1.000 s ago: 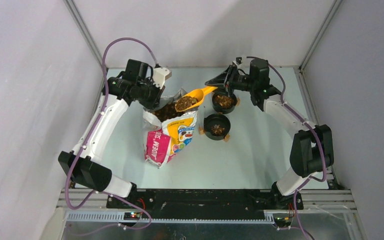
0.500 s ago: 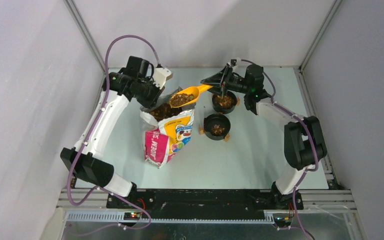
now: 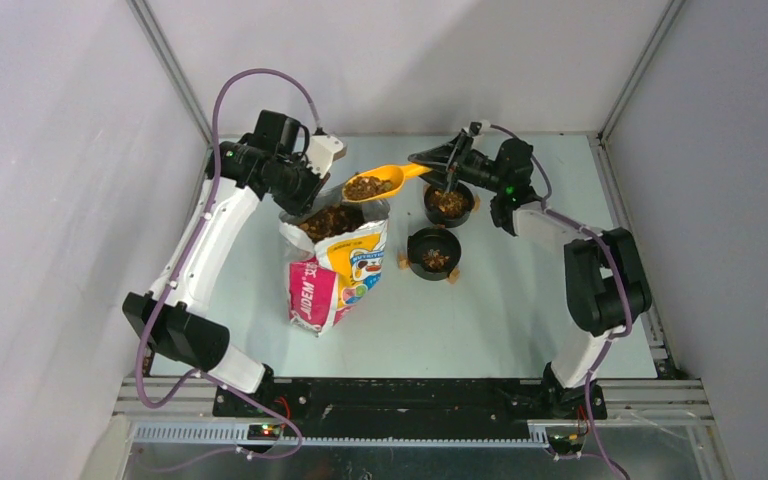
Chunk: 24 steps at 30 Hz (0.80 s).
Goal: Serve the pet food
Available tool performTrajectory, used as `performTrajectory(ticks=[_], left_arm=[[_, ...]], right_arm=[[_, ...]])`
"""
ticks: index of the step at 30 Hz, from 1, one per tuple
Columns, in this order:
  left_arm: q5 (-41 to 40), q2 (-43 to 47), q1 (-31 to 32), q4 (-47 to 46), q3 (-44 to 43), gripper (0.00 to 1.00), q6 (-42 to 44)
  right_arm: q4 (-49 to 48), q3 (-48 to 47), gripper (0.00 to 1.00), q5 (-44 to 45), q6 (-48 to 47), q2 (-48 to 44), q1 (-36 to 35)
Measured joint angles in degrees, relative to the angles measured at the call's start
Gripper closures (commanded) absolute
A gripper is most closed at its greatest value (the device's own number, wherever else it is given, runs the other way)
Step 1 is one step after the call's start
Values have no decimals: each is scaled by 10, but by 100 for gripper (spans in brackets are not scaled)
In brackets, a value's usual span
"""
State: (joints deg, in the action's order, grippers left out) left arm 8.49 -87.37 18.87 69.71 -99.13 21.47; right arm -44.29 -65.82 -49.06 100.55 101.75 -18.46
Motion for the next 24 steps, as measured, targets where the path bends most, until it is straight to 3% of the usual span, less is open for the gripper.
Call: performTrajectory(ticks=[12,24], left_arm=[[-4,-5,0,-2,0,100,0],[0,-5,0,-12,10,100,0]], right_arm=[[6,72,100,7,-25,-79,76],[37,155,100,7,-66,-152,200]])
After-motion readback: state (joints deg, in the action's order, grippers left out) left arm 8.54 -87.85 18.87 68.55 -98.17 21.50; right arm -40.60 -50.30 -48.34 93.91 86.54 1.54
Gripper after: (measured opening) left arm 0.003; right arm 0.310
